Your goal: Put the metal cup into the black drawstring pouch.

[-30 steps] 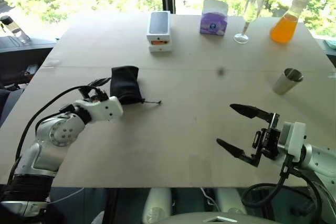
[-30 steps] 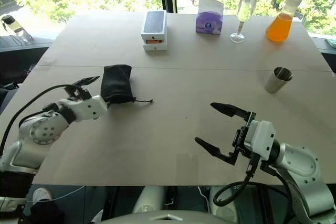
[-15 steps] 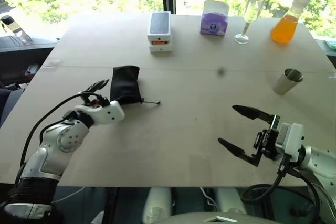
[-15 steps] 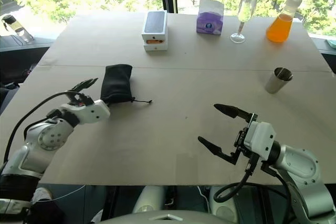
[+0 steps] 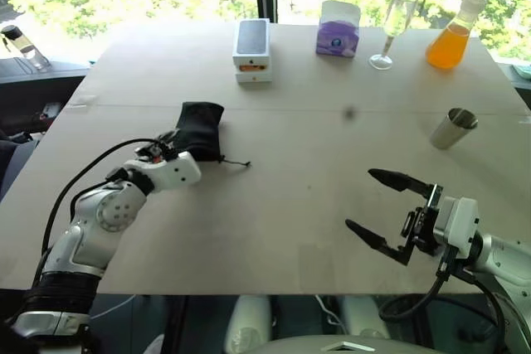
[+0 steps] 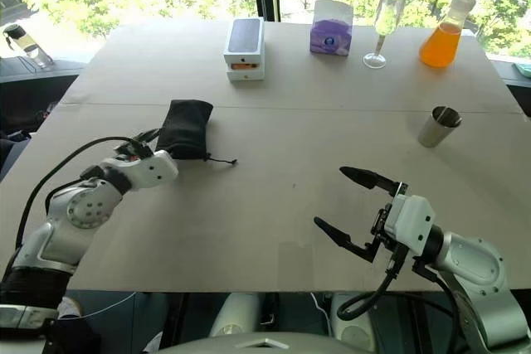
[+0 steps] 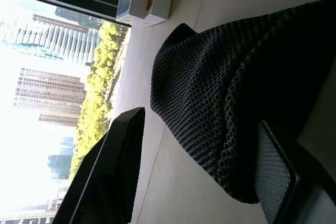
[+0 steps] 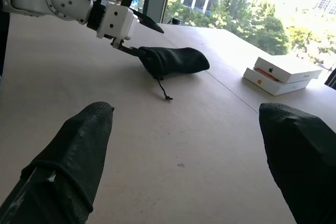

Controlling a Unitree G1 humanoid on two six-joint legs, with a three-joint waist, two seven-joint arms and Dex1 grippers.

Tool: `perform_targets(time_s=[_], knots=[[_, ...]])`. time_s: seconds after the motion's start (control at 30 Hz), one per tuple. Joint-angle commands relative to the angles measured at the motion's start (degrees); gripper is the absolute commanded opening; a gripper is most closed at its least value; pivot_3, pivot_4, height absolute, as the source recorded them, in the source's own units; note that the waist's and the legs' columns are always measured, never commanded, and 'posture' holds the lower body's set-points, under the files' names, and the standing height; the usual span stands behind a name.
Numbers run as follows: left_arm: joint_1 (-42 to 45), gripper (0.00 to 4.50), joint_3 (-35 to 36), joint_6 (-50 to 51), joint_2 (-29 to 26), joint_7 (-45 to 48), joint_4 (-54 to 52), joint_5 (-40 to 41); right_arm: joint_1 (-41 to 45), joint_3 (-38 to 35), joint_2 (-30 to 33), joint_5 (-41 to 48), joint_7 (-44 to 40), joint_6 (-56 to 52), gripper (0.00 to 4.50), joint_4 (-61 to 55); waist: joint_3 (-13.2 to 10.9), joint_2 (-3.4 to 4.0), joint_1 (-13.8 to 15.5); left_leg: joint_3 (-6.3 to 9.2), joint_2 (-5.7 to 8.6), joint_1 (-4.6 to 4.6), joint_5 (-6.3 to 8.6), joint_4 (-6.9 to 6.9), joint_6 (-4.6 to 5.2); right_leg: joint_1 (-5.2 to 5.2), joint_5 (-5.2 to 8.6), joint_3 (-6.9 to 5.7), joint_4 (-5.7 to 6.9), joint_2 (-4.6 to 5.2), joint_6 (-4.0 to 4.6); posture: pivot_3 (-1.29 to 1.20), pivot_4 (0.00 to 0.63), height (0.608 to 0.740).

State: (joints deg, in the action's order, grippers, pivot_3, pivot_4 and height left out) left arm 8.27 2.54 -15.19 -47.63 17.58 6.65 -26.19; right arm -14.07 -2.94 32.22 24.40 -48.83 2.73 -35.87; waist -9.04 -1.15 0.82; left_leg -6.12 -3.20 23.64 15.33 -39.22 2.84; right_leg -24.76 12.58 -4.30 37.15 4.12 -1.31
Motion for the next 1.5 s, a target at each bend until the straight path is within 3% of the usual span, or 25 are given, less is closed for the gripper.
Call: perform_targets(time_s=[0.03, 0.1, 0.27, 0.43, 0.57, 0.63, 0.77, 0.9, 1.1, 1.23, 1.5], knots=[[1.15, 1.12, 0.07, 2.22, 0.49, 2.85, -2.91, 2.60, -0.39, -0.23, 0.21, 0.14, 0.24, 1.07, 4.50, -2.03, 0.00, -0.01, 0.04, 0.00, 0.00, 0.00, 0.00, 0.00, 0.00, 0.00, 0.00, 0.00, 0.00, 0.00, 0.00, 0.00, 0.150, 0.737], [1.45, 0.15, -0.07, 4.08, 0.71, 5.07, -3.93, 4.09, -0.51, -0.25, 0.23, -0.05, 0.45, 0.88, 4.50, -2.08, 0.02, -0.03, 0.01, 0.01, 0.00, 0.00, 0.00, -0.05, 0.00, 0.00, 0.00, 0.00, 0.04, 0.00, 0.00, 0.00, 0.150, 0.737], [3.81, 0.15, 0.56, 17.90, 3.34, 14.44, -9.30, 12.70, 0.13, -0.97, 0.18, -0.98, 3.68, -2.57, 4.50, -1.83, 0.03, -0.04, 0.07, 0.01, 0.01, -0.02, -0.01, -0.13, 0.00, 0.00, 0.01, 0.01, 0.22, 0.01, 0.00, 0.00, 0.150, 0.737], [9.64, 0.15, 1.11, 44.85, 7.34, 23.12, -17.89, 24.87, 3.95, -2.87, 2.21, -1.25, 8.03, -10.44, 4.50, -1.45, 0.03, -0.07, -0.01, 0.05, 0.02, -0.04, -0.02, -0.36, -0.01, -0.01, 0.07, 0.03, 0.53, 0.02, -0.10, 0.00, 0.150, 0.737], [15.54, 0.15, 1.56, 71.64, 10.05, 26.85, -22.26, 36.17, 9.72, -5.98, 7.83, -4.65, 10.52, -17.22, 4.50, -0.02, 0.03, -0.06, -0.16, 0.03, 0.06, -0.16, -0.05, -0.42, -0.05, 0.01, 0.13, 0.18, 0.72, -0.03, -0.19, 0.00, 0.150, 0.737], [19.39, 0.15, 3.69, 84.58, 13.24, 26.99, -21.55, 41.90, 12.96, -7.57, 9.58, -6.00, 12.22, -19.62, 4.50, 2.26, 0.04, -0.07, -0.11, 0.04, 0.10, -0.21, -0.06, -0.41, -0.06, 0.04, 0.13, 0.20, 0.74, -0.06, -0.19, 0.00, 0.150, 0.737], [26.05, 0.15, 7.12, 98.95, 19.83, 24.13, -16.59, 47.02, 19.57, -7.41, 14.30, -12.24, 12.96, -20.75, 4.50, 9.60, 0.02, -0.11, -0.05, 0.07, 0.20, -0.20, -0.09, -0.44, -0.09, 0.04, 0.14, 0.20, 0.75, -0.07, -0.22, 0.00, 0.150, 0.737], [29.95, 0.15, 10.12, 104.31, 26.05, 20.89, -13.90, 49.35, 28.80, -3.82, 17.18, -13.56, 12.94, -32.13, 4.50, 17.58, 0.00, -0.14, -0.19, 0.09, 0.25, -0.12, -0.09, -0.50, -0.10, 0.03, 0.03, 0.22, 0.73, -0.06, -0.03, 0.00, 0.150, 0.737], [34.26, 0.15, 13.21, 107.15, 29.77, 17.61, -10.90, 51.12, 40.30, -1.13, 18.33, -16.07, 13.18, -38.37, 4.50, 26.63, -0.02, -0.12, -0.67, 0.11, 0.23, -0.02, -0.09, -0.56, -0.11, -0.06, 0.01, 0.27, 0.74, -0.08, 0.02, 0.00, 0.150, 0.737], [34.96, 0.15, 12.44, 106.11, 32.09, 14.98, -10.22, 51.36, 45.61, 1.60, 22.80, -16.73, 8.44, -44.21, 4.50, 30.31, -0.03, -0.11, -0.34, 0.12, 0.26, 0.04, -0.08, -0.57, -0.09, -0.08, 0.01, 0.26, 0.70, -0.03, 0.01, 0.00, 0.150, 0.737], [34.18, 0.15, 12.17, 104.90, 36.21, 10.77, -11.91, 52.34, 54.28, 8.53, 24.42, -19.74, 2.64, -46.64, 4.50, 40.66, -0.04, -0.13, -0.21, 0.17, 0.31, 0.07, -0.08, -0.57, -0.08, -0.07, 0.01, 0.24, 0.67, -0.01, 0.01, 0.00, 0.150, 0.737]])
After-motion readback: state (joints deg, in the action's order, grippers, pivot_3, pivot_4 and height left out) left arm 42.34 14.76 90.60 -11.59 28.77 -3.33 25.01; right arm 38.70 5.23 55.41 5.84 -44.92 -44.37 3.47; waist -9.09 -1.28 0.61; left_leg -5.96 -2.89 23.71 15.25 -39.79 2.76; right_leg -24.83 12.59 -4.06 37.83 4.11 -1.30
